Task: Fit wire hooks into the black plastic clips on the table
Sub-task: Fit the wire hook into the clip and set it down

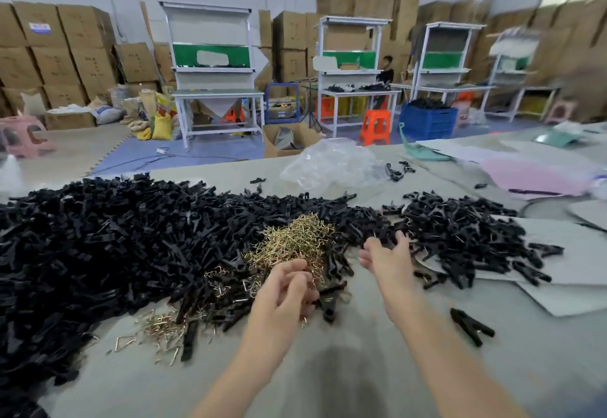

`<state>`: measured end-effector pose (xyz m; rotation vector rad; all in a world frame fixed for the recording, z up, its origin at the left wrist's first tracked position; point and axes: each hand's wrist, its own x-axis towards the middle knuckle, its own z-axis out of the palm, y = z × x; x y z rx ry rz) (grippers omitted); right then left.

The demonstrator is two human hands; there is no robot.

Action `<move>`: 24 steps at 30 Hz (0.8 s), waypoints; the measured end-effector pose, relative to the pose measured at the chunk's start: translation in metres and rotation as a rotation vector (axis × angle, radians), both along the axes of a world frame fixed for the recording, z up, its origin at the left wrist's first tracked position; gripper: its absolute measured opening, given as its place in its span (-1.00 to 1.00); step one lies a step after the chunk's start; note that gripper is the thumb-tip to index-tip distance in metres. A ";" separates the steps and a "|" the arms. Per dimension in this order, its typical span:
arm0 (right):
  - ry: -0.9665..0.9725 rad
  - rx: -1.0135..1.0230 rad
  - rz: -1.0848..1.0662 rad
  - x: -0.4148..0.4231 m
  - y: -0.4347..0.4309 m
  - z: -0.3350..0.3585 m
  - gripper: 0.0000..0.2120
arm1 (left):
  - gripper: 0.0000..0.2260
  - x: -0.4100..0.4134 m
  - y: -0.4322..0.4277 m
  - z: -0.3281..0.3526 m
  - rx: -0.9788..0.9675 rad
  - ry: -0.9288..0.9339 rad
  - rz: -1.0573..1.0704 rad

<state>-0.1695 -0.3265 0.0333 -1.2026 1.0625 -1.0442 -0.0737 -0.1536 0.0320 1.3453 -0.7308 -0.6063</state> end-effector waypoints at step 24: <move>0.737 -0.987 0.527 0.161 0.151 -0.060 -0.63 | -0.74 0.163 0.093 -0.063 0.643 -1.007 0.476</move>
